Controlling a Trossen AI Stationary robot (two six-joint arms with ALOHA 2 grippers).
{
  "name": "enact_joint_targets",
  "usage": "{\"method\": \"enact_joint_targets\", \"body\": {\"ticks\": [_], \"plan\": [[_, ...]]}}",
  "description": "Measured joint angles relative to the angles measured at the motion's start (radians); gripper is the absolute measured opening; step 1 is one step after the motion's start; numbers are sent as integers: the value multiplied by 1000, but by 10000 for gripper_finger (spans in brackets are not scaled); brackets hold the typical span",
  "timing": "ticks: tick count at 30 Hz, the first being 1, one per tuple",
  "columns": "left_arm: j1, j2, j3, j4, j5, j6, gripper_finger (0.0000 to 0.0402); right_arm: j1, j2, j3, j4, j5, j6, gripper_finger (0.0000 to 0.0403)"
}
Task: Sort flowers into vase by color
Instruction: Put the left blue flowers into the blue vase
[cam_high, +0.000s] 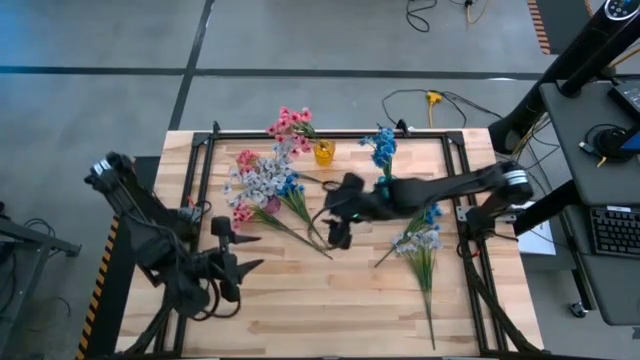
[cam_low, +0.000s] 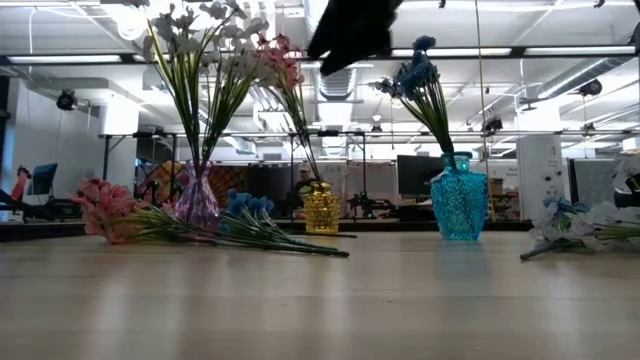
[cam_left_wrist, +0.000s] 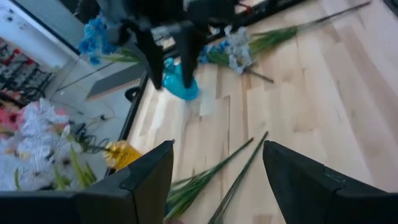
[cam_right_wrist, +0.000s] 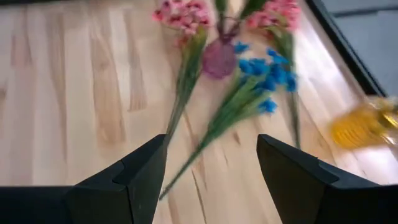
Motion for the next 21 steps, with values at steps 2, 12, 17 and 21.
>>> {"method": "enact_joint_targets", "body": {"ticks": [2, 12, 17, 21], "plan": [[-15, 17, 18, -62, -4, -62, 231, 10, 54, -2, 79, -1, -39, 242], [-58, 31, -1, -133, -8, -155, 231, -8, 293, -4, 332, 70, -127, 242], [-64, 26, -29, -130, -8, -155, 231, -52, 380, -4, 406, 102, -122, 242], [-64, 15, -53, -130, -26, -155, 231, -98, 426, -4, 410, 101, -58, 251]]}}
